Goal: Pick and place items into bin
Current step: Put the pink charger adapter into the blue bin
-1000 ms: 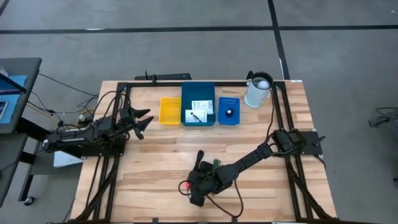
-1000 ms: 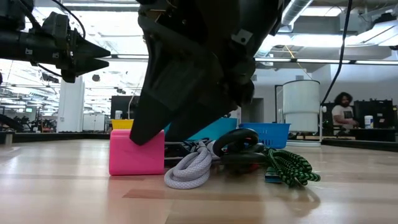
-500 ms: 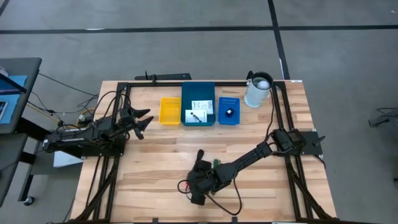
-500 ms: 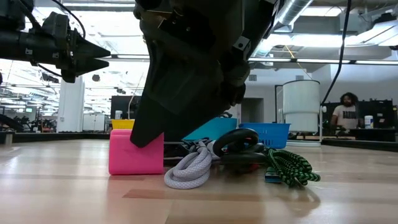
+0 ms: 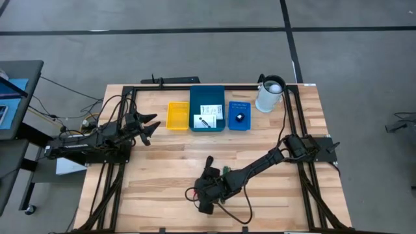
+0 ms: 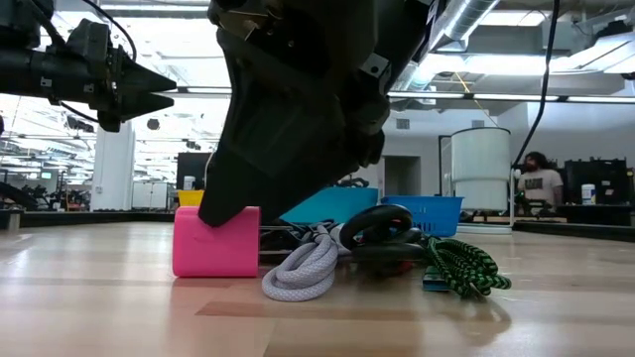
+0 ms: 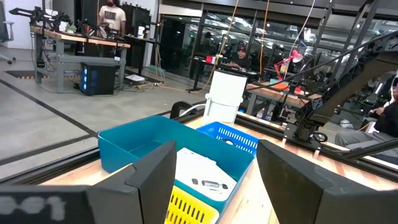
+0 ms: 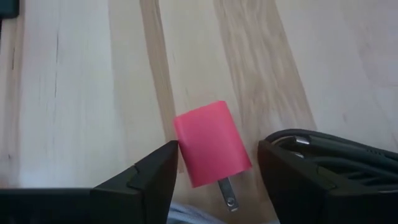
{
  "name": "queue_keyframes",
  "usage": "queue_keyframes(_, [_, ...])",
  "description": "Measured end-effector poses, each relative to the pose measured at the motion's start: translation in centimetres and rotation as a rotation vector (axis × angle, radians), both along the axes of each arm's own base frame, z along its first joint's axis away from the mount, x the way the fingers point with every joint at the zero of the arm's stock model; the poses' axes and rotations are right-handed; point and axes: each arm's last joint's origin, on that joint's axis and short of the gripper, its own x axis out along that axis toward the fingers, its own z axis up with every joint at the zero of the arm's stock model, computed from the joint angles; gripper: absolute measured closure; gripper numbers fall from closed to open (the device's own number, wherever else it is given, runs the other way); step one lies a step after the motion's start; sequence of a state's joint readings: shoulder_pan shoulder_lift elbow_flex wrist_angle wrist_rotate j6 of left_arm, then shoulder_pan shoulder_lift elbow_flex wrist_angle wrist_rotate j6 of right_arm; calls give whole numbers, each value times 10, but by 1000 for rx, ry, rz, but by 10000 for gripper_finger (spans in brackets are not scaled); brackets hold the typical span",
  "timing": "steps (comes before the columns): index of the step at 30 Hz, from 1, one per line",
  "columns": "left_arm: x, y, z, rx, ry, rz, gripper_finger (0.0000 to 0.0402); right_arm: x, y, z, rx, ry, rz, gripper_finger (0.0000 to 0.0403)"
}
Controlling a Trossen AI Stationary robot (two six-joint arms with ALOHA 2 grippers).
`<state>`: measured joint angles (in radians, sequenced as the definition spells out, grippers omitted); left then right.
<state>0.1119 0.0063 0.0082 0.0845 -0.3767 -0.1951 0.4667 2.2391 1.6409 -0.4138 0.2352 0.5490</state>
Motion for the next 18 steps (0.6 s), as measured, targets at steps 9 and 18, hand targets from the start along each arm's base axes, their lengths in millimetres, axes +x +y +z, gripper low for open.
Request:
queue_keyframes(9, [0,0,0,0,0,0,189,2,0,-1,50,8,5,237])
queue_keyframes(18, [0,0,0,0,0,0,189,2,-1,-1,53,12,5,251])
